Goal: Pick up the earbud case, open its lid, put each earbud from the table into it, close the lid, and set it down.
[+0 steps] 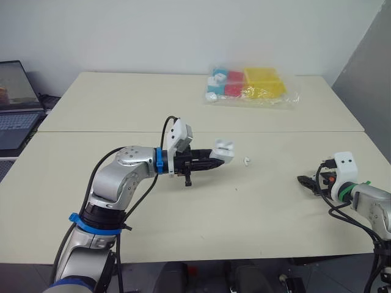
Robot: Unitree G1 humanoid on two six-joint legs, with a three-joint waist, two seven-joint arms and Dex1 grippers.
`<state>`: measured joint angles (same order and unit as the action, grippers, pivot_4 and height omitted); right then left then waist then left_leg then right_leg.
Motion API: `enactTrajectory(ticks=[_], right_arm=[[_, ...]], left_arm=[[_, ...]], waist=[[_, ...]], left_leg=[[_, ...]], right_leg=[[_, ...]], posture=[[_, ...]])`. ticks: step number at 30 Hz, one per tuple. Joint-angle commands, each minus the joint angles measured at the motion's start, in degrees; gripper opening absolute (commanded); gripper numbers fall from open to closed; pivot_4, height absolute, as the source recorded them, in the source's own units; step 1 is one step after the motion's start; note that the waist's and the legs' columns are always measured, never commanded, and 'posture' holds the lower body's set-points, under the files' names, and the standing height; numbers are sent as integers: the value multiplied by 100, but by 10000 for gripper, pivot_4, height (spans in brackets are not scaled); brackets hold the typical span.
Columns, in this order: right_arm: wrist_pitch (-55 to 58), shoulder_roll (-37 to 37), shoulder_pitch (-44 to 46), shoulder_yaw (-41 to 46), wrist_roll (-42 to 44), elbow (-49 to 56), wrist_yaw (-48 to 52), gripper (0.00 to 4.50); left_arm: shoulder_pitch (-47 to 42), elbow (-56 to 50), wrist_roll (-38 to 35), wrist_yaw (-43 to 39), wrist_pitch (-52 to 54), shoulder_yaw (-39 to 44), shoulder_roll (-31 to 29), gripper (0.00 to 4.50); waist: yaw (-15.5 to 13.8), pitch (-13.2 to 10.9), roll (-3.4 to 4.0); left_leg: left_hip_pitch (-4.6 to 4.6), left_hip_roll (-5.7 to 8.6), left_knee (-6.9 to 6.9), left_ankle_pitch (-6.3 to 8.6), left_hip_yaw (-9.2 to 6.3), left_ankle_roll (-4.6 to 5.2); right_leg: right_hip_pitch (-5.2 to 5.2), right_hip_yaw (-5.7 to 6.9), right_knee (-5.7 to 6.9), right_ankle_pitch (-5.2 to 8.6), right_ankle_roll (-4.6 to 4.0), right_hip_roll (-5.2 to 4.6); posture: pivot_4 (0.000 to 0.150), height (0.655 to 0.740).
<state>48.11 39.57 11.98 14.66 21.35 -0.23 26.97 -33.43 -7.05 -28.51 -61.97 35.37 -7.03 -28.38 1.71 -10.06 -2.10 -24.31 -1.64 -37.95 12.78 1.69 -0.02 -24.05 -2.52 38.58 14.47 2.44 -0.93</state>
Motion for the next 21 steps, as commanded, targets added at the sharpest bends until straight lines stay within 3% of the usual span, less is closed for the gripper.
enactTrajectory(ticks=[1, 10, 14, 17, 21], right_arm=[[-12, -5, -154, 172, -36, -11, -35, 35624], [-215, -28, -246, -48, -184, 150, -18, 4184], [-524, -39, -192, -71, -168, 208, 201, 4074], [-762, 331, -316, -305, -169, 385, 917, 4074], [-1321, 1956, -705, -1013, -319, 1022, 2930, 4074]], left_arm=[[-139, -99, -94, -68, -4, 8, -32, 7373], [-182, 22, -20, -135, -64, -10, -44, 7373], [-182, 20, -31, -139, -37, -8, -32, 7373], [-74, 34, -2, -164, -90, -34, -47, 7373], [-10, 52, 17, -175, -156, -48, -39, 7373]], waist=[[-2, 0, 0], [-3, 0, 0], [0, 0, 0], [8, 0, 2], [-3, -17, 32]], left_leg=[[1, 0, 0, 0, -1, 0], [5, 0, 1, 0, -1, 0], [6, -1, 0, 0, 0, 0], [6, -1, 2, 0, 1, 0], [4, 2, 8, 0, 0, 0]], right_leg=[[1, 0, 0, 0, 0, 0], [3, 1, 0, 0, 0, 0], [4, 0, 0, 0, 0, 0], [2, -1, 1, 0, -1, 1], [0, 0, -3, 2, -1, 0]], posture=[[1500, 7400], [1500, 7400], [1500, 7400], [1500, 7400], [1500, 7400]])
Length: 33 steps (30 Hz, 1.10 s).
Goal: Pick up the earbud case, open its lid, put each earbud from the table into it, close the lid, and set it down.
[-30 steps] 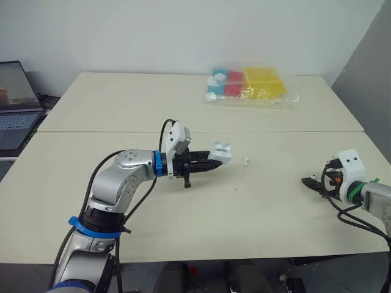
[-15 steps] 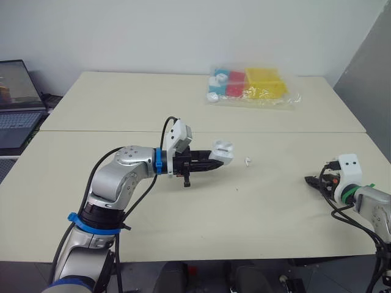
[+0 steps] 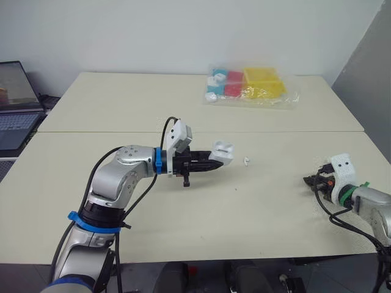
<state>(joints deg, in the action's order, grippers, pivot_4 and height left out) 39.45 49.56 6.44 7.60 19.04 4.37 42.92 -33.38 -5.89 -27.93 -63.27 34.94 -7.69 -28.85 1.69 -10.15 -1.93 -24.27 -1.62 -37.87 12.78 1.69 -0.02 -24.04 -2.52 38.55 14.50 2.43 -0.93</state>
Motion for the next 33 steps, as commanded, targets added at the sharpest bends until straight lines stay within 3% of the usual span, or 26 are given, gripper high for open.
enactTrajectory(ticks=[1, 4, 10, 22, 33], right_arm=[[-589, 1280, -203, -421, -134, 621, 1672, 4074], [-910, 1830, -191, -598, -232, 528, 2204, 4074], [-2650, 2789, -212, -1228, -1396, -572, 2946, 4074], [-4629, 2856, -162, -1418, -2324, -2080, 3048, 4074], [-4964, 2907, -247, -1289, -2477, -2369, 3158, 4074]], left_arm=[[-16, -70, -59, -35, -107, 25, 20, 7373], [-24, -119, -82, 32, -89, 12, 80, 7373], [262, -441, -124, 175, -28, 67, 57, 7373], [580, -894, -315, 411, 238, 68, 22, 7373], [615, -972, -351, 426, 305, 3, 28, 7373]], waist=[[-1, -13, 24], [3, -14, 18], [0, -14, 21], [0, -15, 21], [-3, -14, 21]], left_leg=[[-3, 1, -2, 0, 1, 0], [-2, -2, -5, 0, -2, 0], [4, 0, -7, 0, 6, 0], [39, 0, -7, 0, 9, -1], [54, 5, -12, 0, 6, -1]], right_leg=[[-1, -1, -1, 0, 0, -2], [2, 5, -4, 0, 2, -1], [2, -1, -1, 2, -1, -5], [30, -3, 6, 2, -2, -6], [54, -1, 0, 18, -29, -12]], posture=[[1500, 7400], [1500, 7400], [1500, 7400], [1500, 7400], [1500, 7400]])
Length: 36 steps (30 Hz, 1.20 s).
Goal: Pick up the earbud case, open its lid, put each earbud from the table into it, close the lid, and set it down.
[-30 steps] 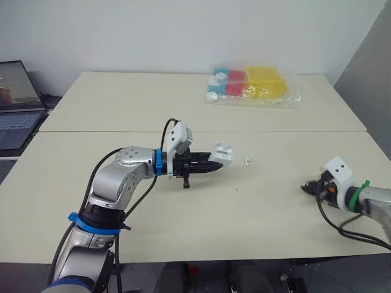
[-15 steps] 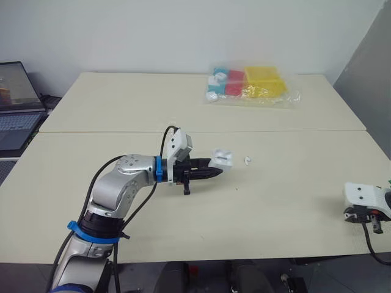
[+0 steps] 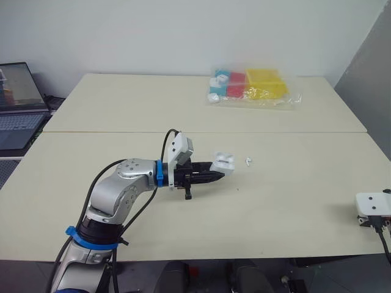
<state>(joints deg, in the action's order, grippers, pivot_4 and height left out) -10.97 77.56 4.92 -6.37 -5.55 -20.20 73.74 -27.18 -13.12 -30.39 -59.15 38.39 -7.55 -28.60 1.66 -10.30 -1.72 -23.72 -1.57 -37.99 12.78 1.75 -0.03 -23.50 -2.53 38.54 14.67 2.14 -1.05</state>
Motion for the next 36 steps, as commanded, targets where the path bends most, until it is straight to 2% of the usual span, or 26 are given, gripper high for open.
enactTrajectory(ticks=[1, 7, 14, 24, 31, 36], right_arm=[[167, 108, -109, 130, 1, 120, 85, 4074], [-65, 160, -222, 171, -85, 76, 13, 4074], [41, 102, -258, 261, -34, 186, -54, 26852], [-53, 156, -491, 396, -55, 320, -135, 26852], [-720, 282, -536, 334, -393, 290, -345, 26852], [-640, 251, -581, 355, -364, 288, -315, 26852]], left_arm=[[-3, -247, -100, 10, -43, -16, 3, 7373], [-72, -156, -56, 17, -106, -83, 63, 7373], [-40, -171, -72, -6, -100, -89, 42, 7373], [-42, -198, -93, -17, -65, -88, 29, 7373], [-53, -123, -4, -23, -139, -119, 14, 7373], [-46, -167, -37, -12, -100, -109, 17, 7373]], waist=[[-1, 0, 0], [-4, 0, 0], [-3, 0, 0], [-3, 0, 0], [-3, 0, 0], [-3, 0, 0]], left_leg=[[0, 0, 1, 0, -1, 0], [1, 0, 0, 0, -3, 0], [3, 0, 1, 0, -4, 0], [4, 0, 0, 0, -3, 0], [5, 1, 0, 0, 0, 0], [8, 0, 0, 0, -1, 0]], right_leg=[[0, 1, 0, -2, 3, 0], [3, 3, 0, -9, 16, 0], [3, 3, 1, -10, 17, 1], [4, 2, 1, -10, 17, 1], [4, 0, 0, -9, 16, 1], [7, 1, 1, -8, 14, 1]], posture=[[1500, 7400], [1500, 7400], [1500, 7400], [1500, 7400], [1500, 7400], [1500, 7400]])
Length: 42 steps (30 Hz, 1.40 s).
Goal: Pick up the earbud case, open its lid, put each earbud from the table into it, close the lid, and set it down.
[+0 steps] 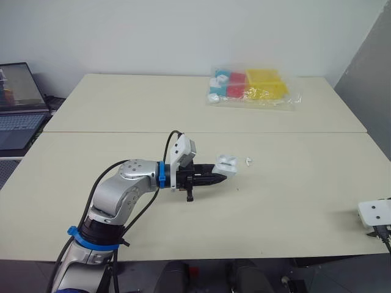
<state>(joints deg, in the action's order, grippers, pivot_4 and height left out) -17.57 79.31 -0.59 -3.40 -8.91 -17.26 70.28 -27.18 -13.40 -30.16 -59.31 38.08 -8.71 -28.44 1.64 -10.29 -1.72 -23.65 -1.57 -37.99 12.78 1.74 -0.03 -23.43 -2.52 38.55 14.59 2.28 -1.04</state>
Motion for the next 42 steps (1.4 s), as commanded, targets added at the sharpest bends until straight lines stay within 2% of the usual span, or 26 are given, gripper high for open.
enactTrajectory(ticks=[1, 6, 9, 11, 32, 35, 36, 42], right_arm=[[23, 74, -19, 55, -36, -32, 31, 26852], [88, 40, -14, 60, -12, -26, 34, 26852], [195, 7, -1, 66, 34, 45, 56, 20833], [156, 20, -2, 59, 13, 32, 54, 14351], [77, -151, 241, -45, -117, -30, 66, 14351], [129, -176, 246, -30, -116, -44, 72, 8176], [125, -171, 240, -27, -118, -64, 80, 4683], [134, -189, 242, 13, -58, -5, 84, 3849]], left_arm=[[-49, -137, -62, 5, -67, 11, -1, 7373], [-61, -118, -35, 17, -85, 4, -1, 7373], [-75, -95, -25, 32, -91, 11, 6, 7373], [-73, -107, -34, 31, -85, 16, 2, 7373], [-92, -116, -35, 68, -73, 29, 4, 7373], [-92, -115, -49, 59, -60, 33, -12, 7373], [-89, -113, -50, 51, -62, 32, -20, 7373], [-114, -96, -59, 55, -73, 35, -22, 7373]], waist=[[0, 0, 0], [0, 0, 0], [0, 0, 0], [1, 0, 0], [15, 0, -1], [18, -1, -3], [19, -1, -3], [19, -1, -3]], left_leg=[[1, 0, 0, 0, -1, 0], [3, 0, 0, 0, 0, 0], [5, 0, 0, 0, 0, 0], [9, 0, 0, 0, 3, 0], [30, -2, 1, 0, 9, 0], [30, -2, 1, 0, 10, 0], [31, -2, 0, 0, 11, 0], [35, -2, 0, 0, 12, 0]], right_leg=[[1, 0, 0, 0, 0, 0], [3, 0, 0, 0, 0, 0], [5, -1, 0, 0, 0, 0], [7, -3, 0, 1, -1, 0], [19, -9, 6, 11, -18, 0], [20, -10, 6, 11, -18, 0], [21, -11, 5, 11, -18, 0], [23, -13, 6, 10, -18, 0]], posture=[[1500, 7400], [1500, 7400], [1500, 7400], [1500, 7400], [1500, 7400], [1500, 7400], [1500, 7400], [1500, 7400]])
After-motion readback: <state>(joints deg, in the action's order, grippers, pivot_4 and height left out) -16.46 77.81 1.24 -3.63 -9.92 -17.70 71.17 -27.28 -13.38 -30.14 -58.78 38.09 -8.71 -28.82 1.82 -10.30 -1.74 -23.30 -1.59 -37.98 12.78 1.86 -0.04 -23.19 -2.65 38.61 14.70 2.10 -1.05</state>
